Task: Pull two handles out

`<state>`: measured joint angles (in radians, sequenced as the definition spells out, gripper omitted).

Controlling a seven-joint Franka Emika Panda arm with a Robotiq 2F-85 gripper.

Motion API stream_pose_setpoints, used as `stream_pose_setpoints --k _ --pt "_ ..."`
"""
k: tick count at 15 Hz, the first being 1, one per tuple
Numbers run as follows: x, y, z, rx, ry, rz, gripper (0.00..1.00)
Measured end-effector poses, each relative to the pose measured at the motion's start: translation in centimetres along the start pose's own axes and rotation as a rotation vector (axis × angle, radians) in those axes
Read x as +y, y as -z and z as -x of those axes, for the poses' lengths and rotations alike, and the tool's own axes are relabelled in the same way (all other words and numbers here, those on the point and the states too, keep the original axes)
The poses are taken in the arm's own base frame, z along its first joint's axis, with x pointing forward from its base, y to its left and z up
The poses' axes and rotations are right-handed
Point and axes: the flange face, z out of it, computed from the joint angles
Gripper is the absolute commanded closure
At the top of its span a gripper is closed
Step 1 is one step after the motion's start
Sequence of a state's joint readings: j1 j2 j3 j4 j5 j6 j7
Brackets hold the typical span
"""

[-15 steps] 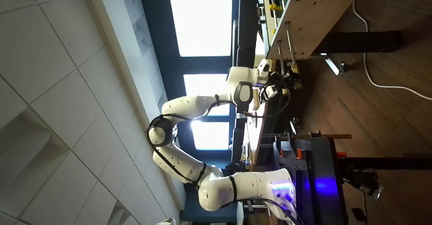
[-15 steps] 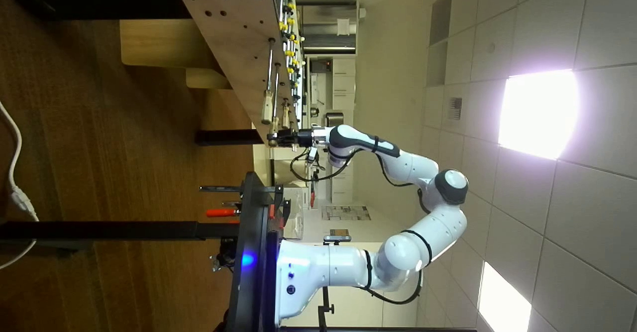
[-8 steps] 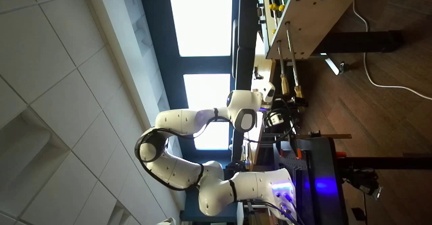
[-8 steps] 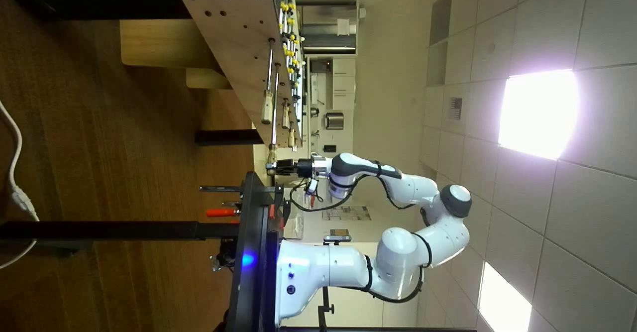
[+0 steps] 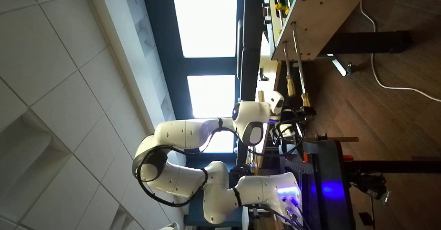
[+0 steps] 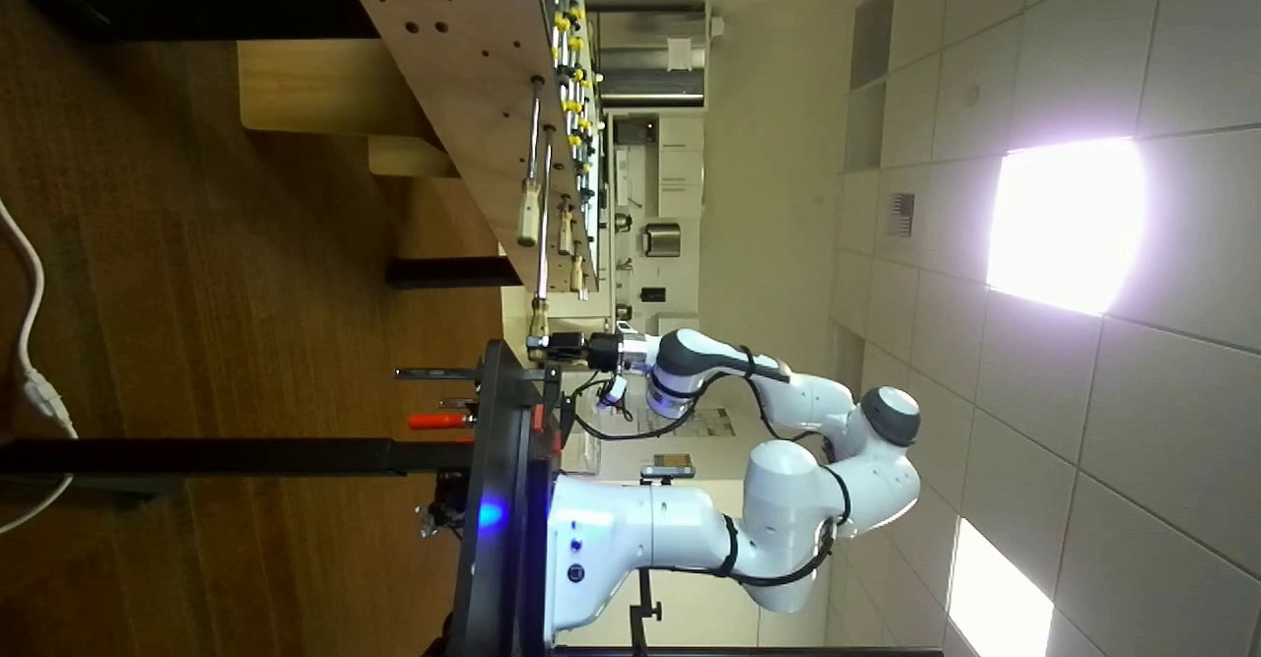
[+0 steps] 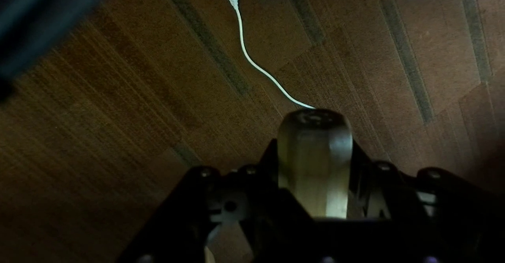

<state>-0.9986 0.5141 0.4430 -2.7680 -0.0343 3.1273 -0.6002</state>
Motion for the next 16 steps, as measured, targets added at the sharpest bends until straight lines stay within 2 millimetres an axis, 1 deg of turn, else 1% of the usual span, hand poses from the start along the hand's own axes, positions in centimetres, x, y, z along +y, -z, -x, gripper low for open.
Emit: stream_pose_setpoints --k 3,4,5,8,9,10,13,16 --pt "0.1 0.0 0.1 0.005 0.002 -0.007 0.85" --pt "0.0 0.0 0.1 0.006 0.002 -0.009 0.35" --pt "0.0 0.0 0.2 0.007 0.003 -0.01 0.34" --pt "0.8 0.1 0.9 0.002 -0.044 -0.014 0.14" --pt "1.1 0.1 1.2 -0.003 -0.056 -0.017 0.06" --pt "1.5 0.1 1.4 -0.008 -0.067 -0.02 0.01" --pt "2.4 0.6 2.2 -0.022 -0.089 -0.024 0.0" --pt "2.8 1.7 2.0 -0.023 -0.066 -0.019 0.0"
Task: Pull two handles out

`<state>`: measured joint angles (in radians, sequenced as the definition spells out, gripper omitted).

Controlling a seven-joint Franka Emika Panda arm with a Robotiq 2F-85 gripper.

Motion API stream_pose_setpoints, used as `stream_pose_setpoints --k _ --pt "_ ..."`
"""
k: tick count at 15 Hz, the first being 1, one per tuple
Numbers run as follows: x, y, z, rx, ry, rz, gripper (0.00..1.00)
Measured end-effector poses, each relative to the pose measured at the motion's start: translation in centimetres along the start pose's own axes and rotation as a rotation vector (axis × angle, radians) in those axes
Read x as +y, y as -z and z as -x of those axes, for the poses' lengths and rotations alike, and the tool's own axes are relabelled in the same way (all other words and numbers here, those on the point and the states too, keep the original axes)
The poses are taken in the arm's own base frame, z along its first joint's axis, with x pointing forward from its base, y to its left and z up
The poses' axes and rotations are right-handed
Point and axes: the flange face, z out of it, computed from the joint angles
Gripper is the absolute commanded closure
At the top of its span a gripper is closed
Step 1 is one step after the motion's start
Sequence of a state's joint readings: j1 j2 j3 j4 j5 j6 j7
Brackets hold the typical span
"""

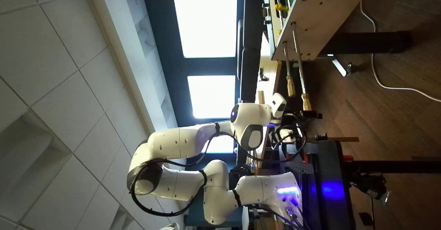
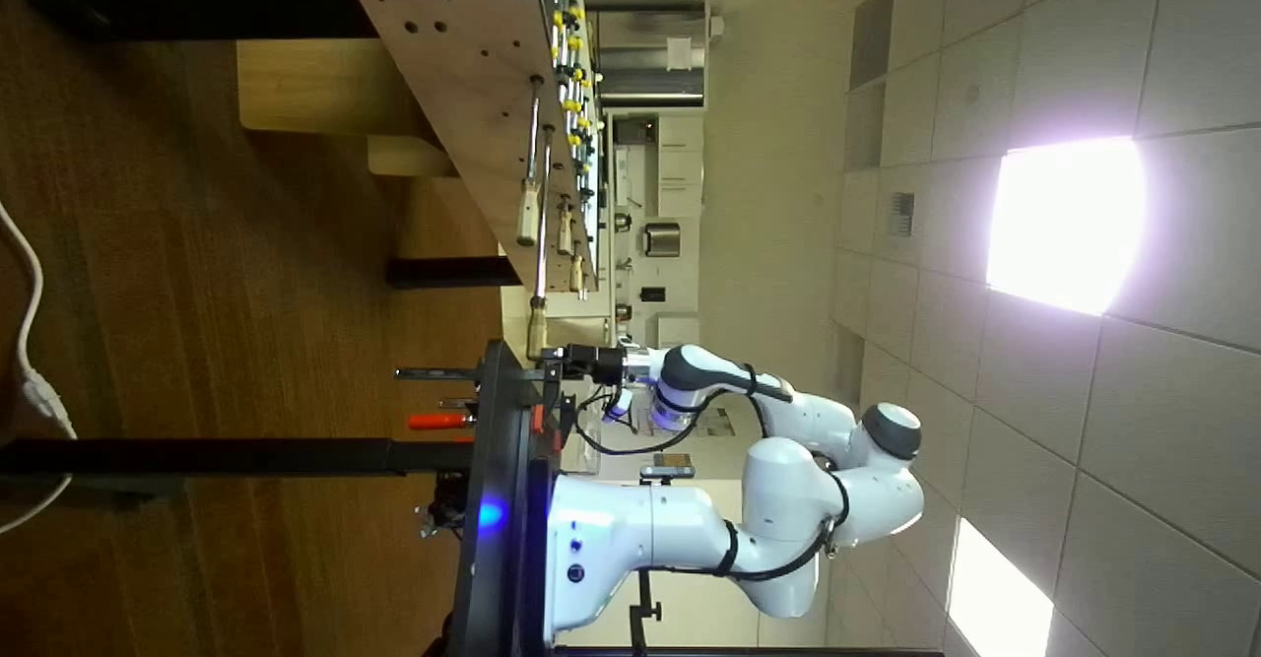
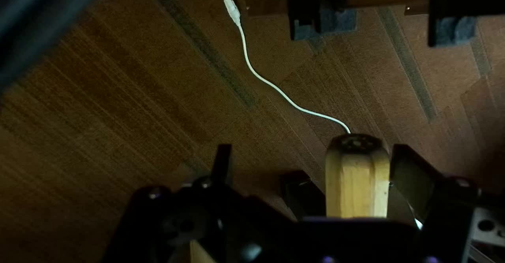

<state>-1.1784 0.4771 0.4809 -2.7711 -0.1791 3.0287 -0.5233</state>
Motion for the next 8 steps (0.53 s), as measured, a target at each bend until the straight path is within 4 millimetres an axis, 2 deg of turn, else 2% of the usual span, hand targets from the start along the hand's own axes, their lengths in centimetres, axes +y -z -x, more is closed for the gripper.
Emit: stream_pose_setpoints --k 2,4,6,8 --pt "0.3 1.8 -0.8 0.022 0.045 0.024 0.0" --pt "0.1 4.5 -2.2 0.071 0.102 0.066 0.0" --pt "-0.9 6.9 -4.2 0.115 0.16 0.113 0.0" --pt "-2.8 8.9 -6.5 0.155 0.216 0.147 0.0"
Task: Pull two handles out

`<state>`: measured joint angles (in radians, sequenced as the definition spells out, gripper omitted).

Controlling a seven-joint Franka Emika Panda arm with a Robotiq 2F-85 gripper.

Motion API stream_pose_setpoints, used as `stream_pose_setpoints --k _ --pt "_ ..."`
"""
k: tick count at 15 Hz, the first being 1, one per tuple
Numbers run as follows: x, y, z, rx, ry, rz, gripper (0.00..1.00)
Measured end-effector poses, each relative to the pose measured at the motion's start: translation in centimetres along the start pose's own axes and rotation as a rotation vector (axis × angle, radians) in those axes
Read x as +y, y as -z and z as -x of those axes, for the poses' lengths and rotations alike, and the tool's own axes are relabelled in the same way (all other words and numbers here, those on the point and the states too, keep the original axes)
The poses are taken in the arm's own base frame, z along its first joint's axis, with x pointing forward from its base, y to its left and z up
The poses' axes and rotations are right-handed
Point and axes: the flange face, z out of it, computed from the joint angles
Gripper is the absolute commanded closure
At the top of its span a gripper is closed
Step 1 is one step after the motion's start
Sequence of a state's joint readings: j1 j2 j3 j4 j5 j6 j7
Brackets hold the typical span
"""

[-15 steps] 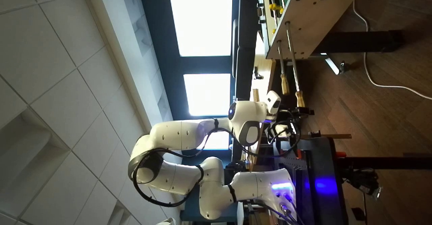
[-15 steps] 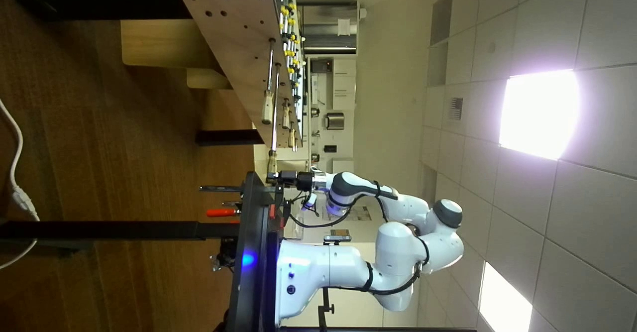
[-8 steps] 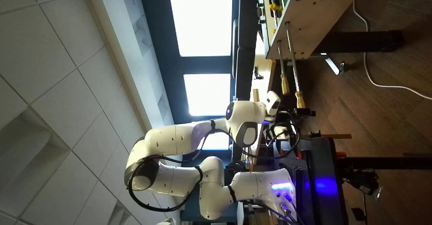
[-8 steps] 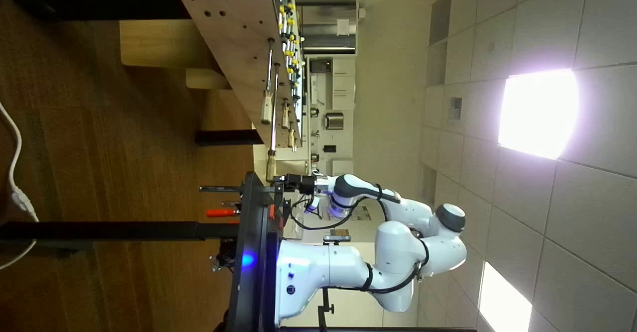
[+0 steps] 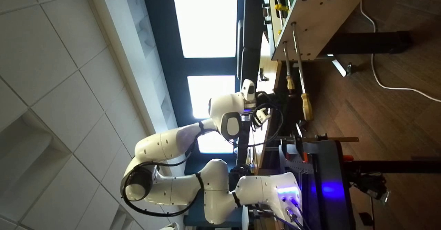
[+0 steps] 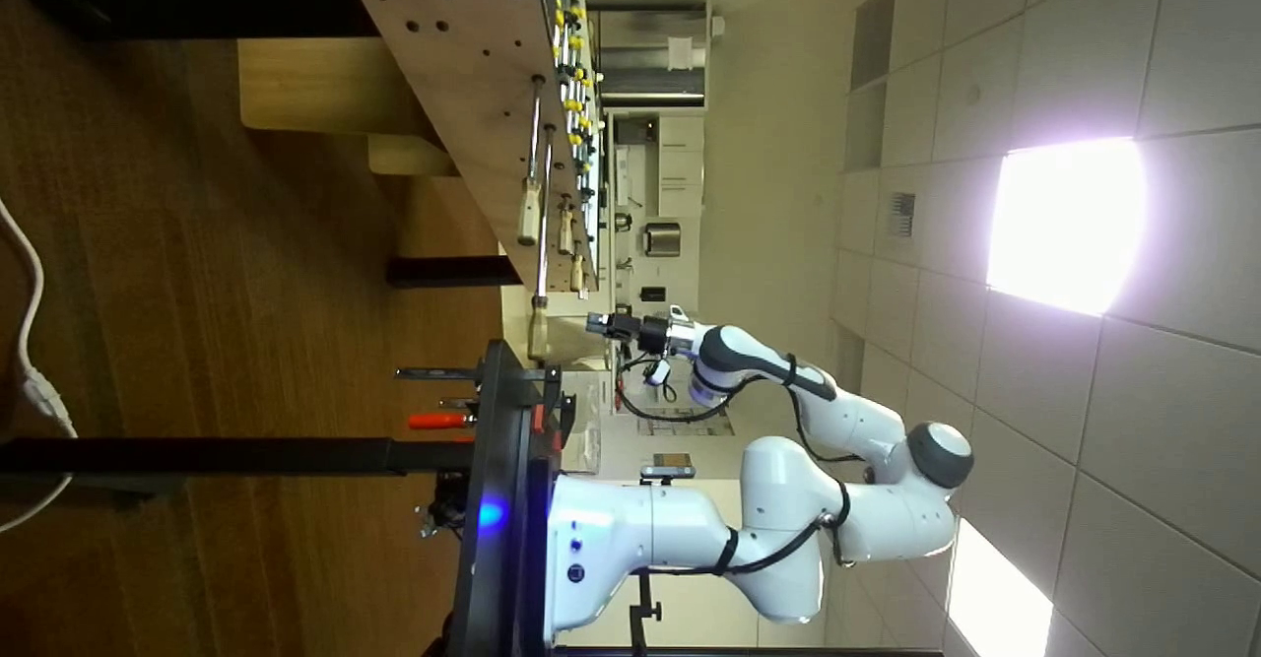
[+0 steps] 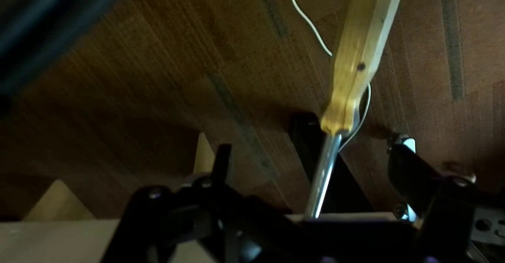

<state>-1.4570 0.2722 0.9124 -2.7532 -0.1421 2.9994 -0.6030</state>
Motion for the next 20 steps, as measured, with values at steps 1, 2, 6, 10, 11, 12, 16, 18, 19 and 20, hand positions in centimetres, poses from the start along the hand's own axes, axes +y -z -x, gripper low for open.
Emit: stream_pose_setpoints --k 1,2,6,10,11,12,16,18,19,20 --pt "-0.7 0.9 -1.7 0.019 0.031 0.015 0.0" --pt "-1.5 1.6 -3.3 0.034 0.059 0.025 0.0" --pt "-4.5 4.9 -10.3 0.067 0.154 0.035 0.0" --pt "-7.0 8.9 -16.5 0.025 0.2 0.017 0.0" --pt "-7.4 10.1 -17.8 0.01 0.195 0.013 0.0" --pt "-7.8 11.3 -19.0 -0.004 0.192 0.008 0.0" --pt "-8.3 16.7 -23.0 -0.056 0.156 0.01 0.0" --pt "-8.4 19.4 -24.2 -0.104 0.139 0.004 0.0" --pt "-8.4 20.7 -24.5 -0.138 0.13 -0.001 0.0" --pt "-8.3 21.9 -24.7 -0.17 0.122 -0.006 0.0"
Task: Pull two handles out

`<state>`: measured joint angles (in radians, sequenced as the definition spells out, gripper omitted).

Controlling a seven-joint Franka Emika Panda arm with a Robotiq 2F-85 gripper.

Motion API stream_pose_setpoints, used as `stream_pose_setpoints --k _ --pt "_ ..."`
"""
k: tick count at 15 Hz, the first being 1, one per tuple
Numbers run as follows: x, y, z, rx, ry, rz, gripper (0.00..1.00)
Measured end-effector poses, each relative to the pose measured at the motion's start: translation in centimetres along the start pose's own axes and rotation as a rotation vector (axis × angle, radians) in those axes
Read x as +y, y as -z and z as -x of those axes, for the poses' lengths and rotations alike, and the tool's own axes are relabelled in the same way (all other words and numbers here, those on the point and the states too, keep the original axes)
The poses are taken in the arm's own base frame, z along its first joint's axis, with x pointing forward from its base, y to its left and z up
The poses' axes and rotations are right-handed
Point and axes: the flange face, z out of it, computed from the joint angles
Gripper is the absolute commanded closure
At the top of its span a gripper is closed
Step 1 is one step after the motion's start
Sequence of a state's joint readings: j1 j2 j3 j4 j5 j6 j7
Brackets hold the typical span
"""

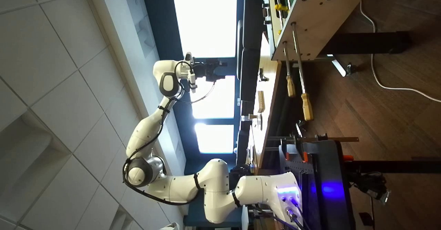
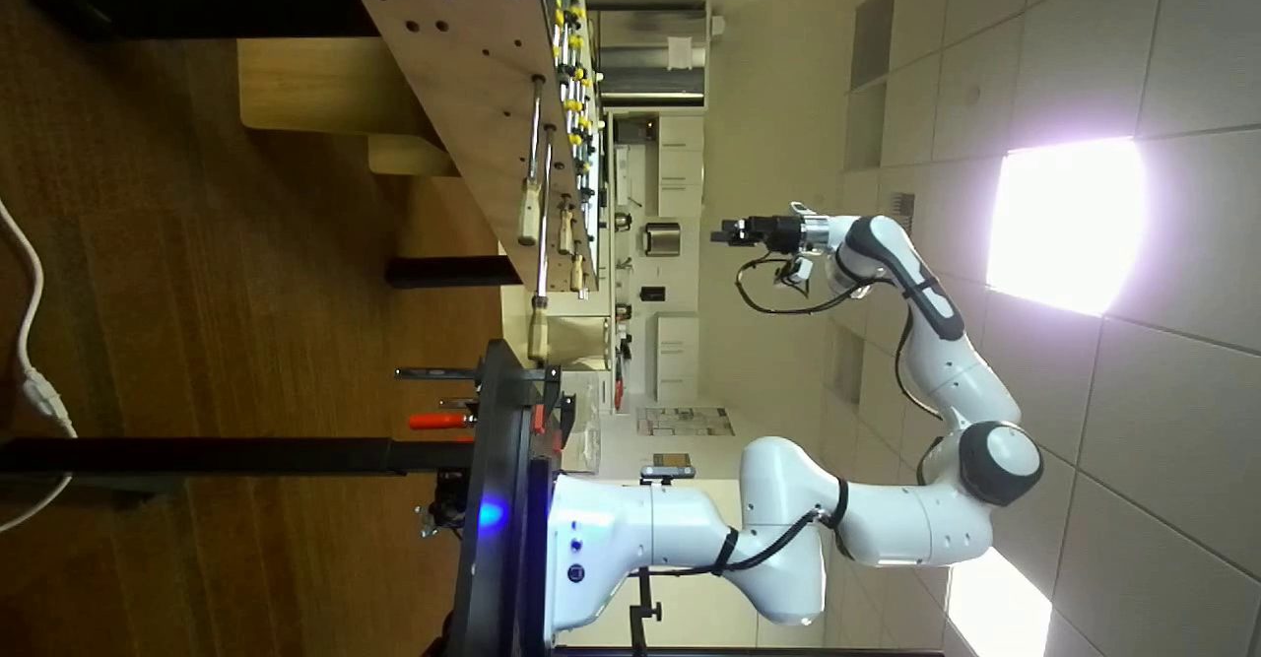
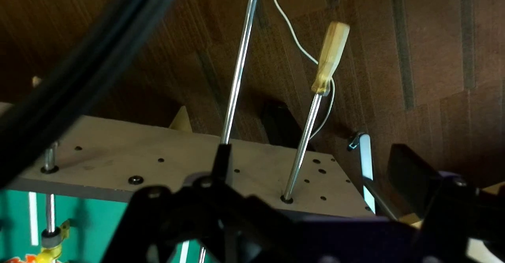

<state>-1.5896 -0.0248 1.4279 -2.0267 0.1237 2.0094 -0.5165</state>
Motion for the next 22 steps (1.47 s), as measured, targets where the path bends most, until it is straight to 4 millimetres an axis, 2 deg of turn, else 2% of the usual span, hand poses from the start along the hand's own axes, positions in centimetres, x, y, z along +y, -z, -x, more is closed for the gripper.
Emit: stream_pose_setpoints --k 4,5,9,22 --pt "0.8 3.1 0.8 -0.072 -0.034 -0.031 0.0" --pt "1.1 3.2 1.1 -0.08 -0.033 -0.024 0.0" --pt "0.8 1.0 1.2 -0.106 -0.022 -0.059 0.0" --pt "0.9 0.9 1.2 -0.105 -0.023 -0.068 0.0"
